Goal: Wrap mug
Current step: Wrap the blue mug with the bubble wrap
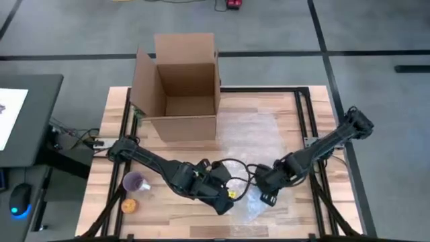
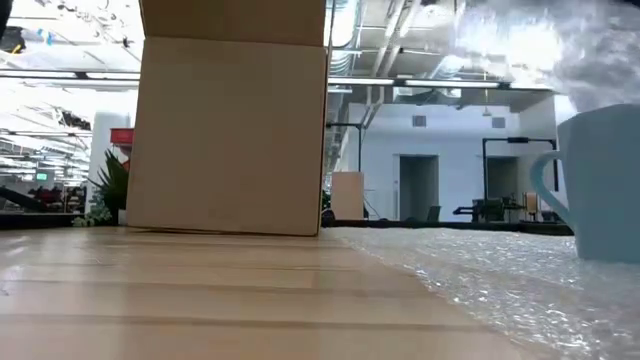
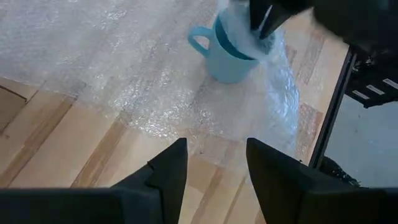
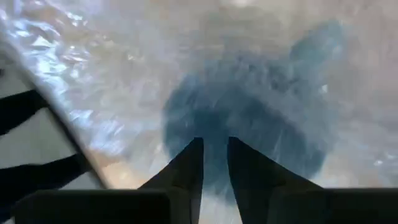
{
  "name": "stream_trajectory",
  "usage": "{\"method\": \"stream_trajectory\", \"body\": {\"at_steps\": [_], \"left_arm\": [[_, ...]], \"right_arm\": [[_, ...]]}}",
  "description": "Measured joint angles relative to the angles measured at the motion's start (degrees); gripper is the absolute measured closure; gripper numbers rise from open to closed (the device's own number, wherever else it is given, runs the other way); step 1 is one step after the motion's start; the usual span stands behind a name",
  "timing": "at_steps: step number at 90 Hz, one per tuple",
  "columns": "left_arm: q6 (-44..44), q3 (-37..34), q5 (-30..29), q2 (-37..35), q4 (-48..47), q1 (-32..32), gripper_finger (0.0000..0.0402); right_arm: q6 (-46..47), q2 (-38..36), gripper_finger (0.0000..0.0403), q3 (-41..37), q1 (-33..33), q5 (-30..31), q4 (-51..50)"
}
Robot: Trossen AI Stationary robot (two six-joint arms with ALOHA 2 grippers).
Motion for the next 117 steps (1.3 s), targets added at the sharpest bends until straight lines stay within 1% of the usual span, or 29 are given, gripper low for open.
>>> {"method": "stream_trajectory", "body": {"at_steps": [20,42,47,55,60,74,80,104,117], "left_arm": [[0.4,0.0,0.0,0.0,0.0,0.0,0.0256],[0.4,-0.1,0.0,0.1,0.1,0.0,0.0256],[0.4,-0.1,0.1,0.1,0.1,0.0,0.0256],[0.3,-0.1,0.4,0.1,0.1,0.0,0.0256],[-0.1,-0.1,0.4,0.1,0.1,0.0,0.0256],[-0.2,-0.1,0.3,0.1,0.2,0.0,0.0256],[-0.1,0.0,0.3,0.1,0.3,-0.1,0.0256],[0.0,0.0,0.3,0.1,0.2,-0.1,0.0256],[-0.1,0.0,0.3,0.1,0.2,-0.1,0.0256]], "right_arm": [[-0.5,7.4,0.0358,0.0,-1.2,2.4,0.5],[-6.3,15.2,0.0389,0.5,-1.5,2.7,5.2],[-7.0,15.8,0.0397,0.7,-1.5,2.7,7.4],[-7.0,15.9,0.0402,0.5,-1.6,2.6,7.2],[-7.2,14.7,0.0400,0.2,-1.6,3.2,7.3],[-7.2,9.9,0.0370,-0.3,-1.4,8.8,8.3],[-6.9,7.8,0.0350,-0.3,-2.0,9.6,8.0],[-7.0,1.7,0.0263,-0.2,-2.9,9.2,4.9],[-6.0,-2.4,0.0236,-0.2,-2.9,8.6,1.2]]}}
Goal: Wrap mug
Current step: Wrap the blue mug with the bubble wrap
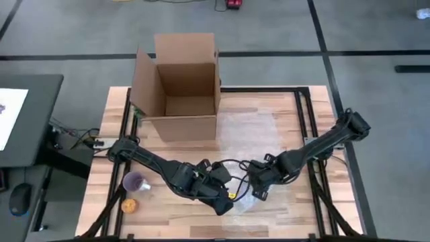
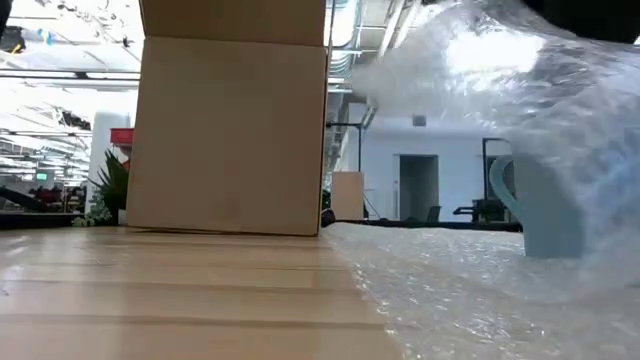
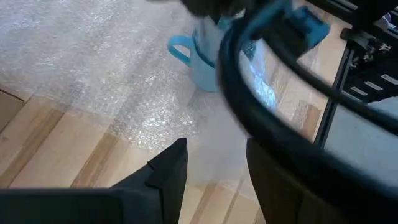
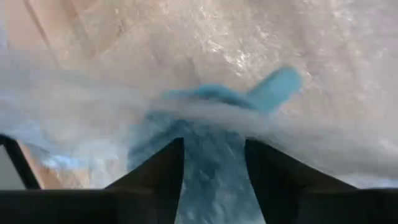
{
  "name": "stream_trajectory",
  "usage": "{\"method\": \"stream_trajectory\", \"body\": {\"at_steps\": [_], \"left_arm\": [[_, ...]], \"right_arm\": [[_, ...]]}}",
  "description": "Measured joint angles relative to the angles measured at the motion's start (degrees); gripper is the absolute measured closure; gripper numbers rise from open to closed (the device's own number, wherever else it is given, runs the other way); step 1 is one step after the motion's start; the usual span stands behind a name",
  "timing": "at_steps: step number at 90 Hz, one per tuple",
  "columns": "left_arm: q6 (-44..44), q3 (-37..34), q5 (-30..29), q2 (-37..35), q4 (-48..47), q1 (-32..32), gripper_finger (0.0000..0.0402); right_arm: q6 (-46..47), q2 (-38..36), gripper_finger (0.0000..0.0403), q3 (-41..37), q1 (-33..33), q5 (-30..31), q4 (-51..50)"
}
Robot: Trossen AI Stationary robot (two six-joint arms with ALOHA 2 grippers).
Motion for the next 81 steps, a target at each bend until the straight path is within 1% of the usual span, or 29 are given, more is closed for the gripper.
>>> {"method": "stream_trajectory", "body": {"at_steps": [11,31,40,49,56,62,69,75,81], "left_arm": [[-0.1,0.0,-0.1,0.0,0.0,0.0,0.0256],[0.1,0.0,-0.2,0.0,0.0,0.1,0.0256],[0.1,0.0,-0.2,0.0,0.0,0.1,0.0256],[0.3,0.0,-0.2,0.0,-0.1,0.1,0.0256],[0.3,0.0,-0.2,0.0,-0.1,0.1,0.0256],[0.3,0.0,-0.2,0.0,-0.1,0.1,0.0256],[0.7,0.0,-0.2,0.0,-0.1,0.1,0.0256],[0.7,0.0,-0.1,0.0,-0.2,0.1,0.0256],[0.7,0.0,-0.1,0.0,-0.2,0.1,0.0256]], "right_arm": [[0.7,-4.4,0.0233,0.1,-0.6,-0.3,-3.5],[0.3,-13.5,0.0249,0.1,-1.7,-0.9,-7.0],[-1.4,-16.8,0.0257,0.2,-1.8,-6.7,-6.0],[-1.1,-19.6,0.0267,0.2,-1.7,-12.6,-5.2],[-1.0,-21.2,0.0276,0.2,-0.7,-17.9,-0.3],[-1.4,-21.3,0.0284,0.2,0.9,-18.9,5.8],[-2.0,-19.4,0.0299,0.3,3.3,-17.5,11.3],[-1.5,-16.2,0.0316,0.3,4.5,-16.3,11.5],[0.1,-12.0,0.0337,0.3,4.2,-15.8,10.6]]}}
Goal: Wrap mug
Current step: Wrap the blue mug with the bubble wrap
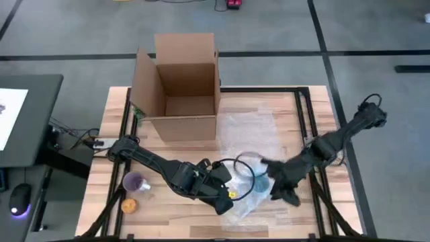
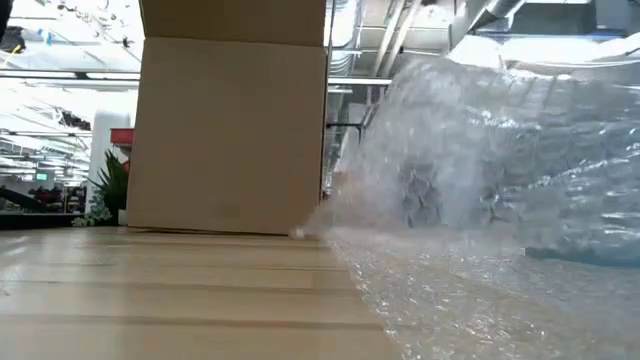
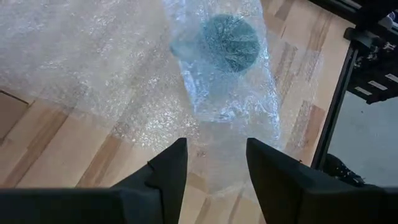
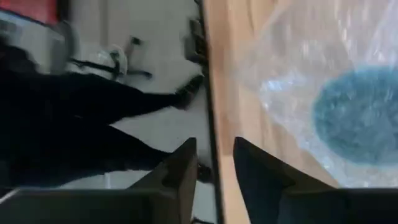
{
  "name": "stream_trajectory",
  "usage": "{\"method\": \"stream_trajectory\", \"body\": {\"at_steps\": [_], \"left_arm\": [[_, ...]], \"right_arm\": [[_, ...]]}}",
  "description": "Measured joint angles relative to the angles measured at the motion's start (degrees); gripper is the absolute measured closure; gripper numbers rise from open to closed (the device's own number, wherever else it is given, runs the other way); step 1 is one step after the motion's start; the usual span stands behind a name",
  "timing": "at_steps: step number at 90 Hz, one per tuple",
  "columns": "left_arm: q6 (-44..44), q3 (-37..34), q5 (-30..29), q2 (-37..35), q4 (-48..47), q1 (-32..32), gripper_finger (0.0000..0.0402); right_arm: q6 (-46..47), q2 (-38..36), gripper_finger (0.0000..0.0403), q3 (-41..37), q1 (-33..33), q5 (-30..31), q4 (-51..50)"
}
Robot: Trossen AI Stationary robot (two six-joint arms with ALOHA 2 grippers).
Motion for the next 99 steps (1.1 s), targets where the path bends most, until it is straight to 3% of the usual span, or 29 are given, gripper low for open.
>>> {"method": "stream_trajectory", "body": {"at_steps": [18,35,63,99], "left_arm": [[0.5,0.0,0.2,0.0,-0.1,0.0,0.0256],[0.8,0.0,0.5,0.0,-0.2,0.0,0.0256],[0.8,0.1,0.3,-0.3,0.2,0.0,0.0256],[0.6,0.1,0.3,-0.1,0.1,-0.1,0.0256]], "right_arm": [[1.0,10.9,0.0397,-0.1,-3.9,4.1,-3.4],[0.0,18.1,0.0401,-0.1,-7.2,6.6,-8.5],[-6.0,29.8,0.0402,0.2,-7.5,4.1,-3.1],[-6.8,26.1,0.0402,-0.3,-9.0,5.8,-3.4]]}}
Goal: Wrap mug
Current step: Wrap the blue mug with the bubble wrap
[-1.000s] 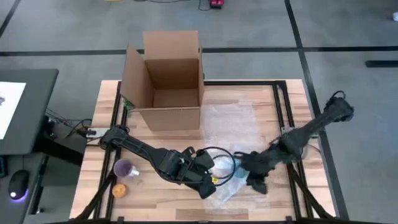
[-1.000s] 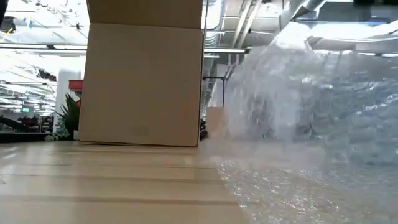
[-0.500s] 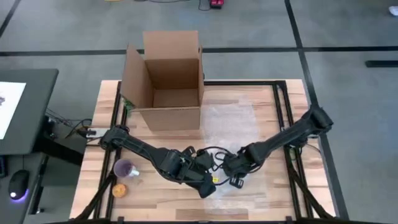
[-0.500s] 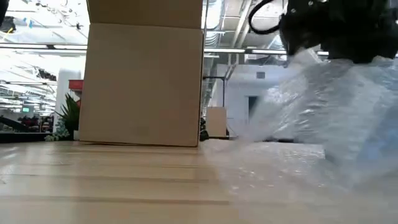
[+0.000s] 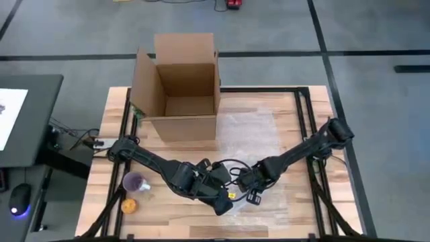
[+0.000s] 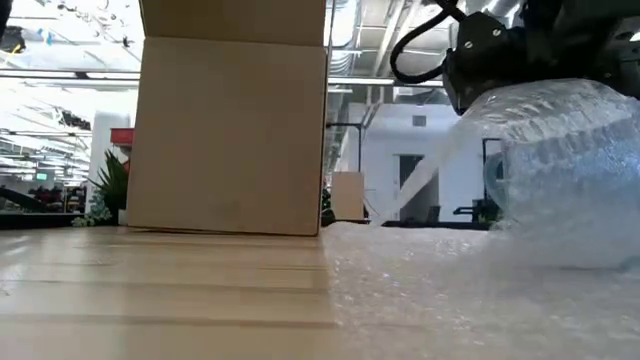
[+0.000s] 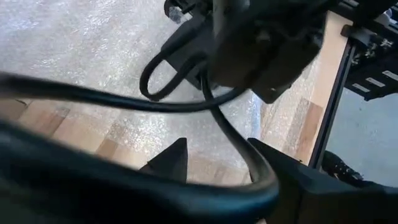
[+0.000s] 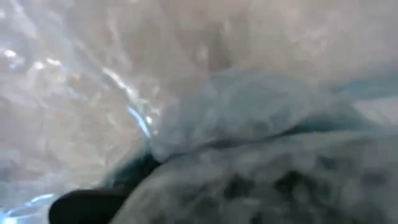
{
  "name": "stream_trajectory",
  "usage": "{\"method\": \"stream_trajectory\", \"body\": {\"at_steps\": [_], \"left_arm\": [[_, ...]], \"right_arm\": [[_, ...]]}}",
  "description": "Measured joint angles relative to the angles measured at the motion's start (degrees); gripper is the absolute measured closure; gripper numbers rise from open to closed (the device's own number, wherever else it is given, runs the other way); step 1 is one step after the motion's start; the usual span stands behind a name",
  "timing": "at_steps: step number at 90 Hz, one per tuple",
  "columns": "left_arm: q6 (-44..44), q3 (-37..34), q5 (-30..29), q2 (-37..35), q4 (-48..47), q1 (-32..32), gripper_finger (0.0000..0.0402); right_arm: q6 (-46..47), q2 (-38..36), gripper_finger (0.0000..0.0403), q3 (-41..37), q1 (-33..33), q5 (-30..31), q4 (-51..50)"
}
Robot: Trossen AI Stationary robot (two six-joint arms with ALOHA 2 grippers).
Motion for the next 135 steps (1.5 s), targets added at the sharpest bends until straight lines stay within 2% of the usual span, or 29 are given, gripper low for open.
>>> {"method": "stream_trajectory", "body": {"at_steps": [14,44,62,89,103,113,124,135], "left_arm": [[0.0,0.0,0.0,0.0,-0.1,0.0,0.0256],[0.0,0.0,0.0,0.0,-0.1,0.0,0.0256],[0.0,0.0,0.0,0.0,0.1,0.0,0.0256],[0.1,0.0,0.0,0.1,0.1,0.0,0.0256],[0.2,-0.1,0.0,0.1,0.2,0.0,0.0256],[0.5,-0.1,0.0,0.1,0.1,0.0,0.0256],[0.5,-0.1,0.1,0.1,0.1,0.0,0.0256],[0.5,-0.1,0.1,0.1,0.1,0.0,0.0256]], "right_arm": [[-0.1,-1.8,0.0374,-0.1,-2.0,0.2,-0.7],[-2.0,-4.7,0.0231,0.0,-3.4,-3.3,-3.6],[-1.9,-7.9,0.0205,0.1,-4.4,-3.6,-6.4],[-1.9,-13.4,0.0222,0.1,-7.5,-3.6,-7.6],[-2.3,-16.3,0.0245,0.2,-8.3,-3.6,-6.8],[-2.3,-17.5,0.0292,1.4,-7.4,-3.6,-7.0],[-2.3,-17.5,0.0379,2.7,-3.8,-3.2,-6.6],[-1.0,-15.2,0.0399,2.5,-1.1,-1.0,-8.4]]}}
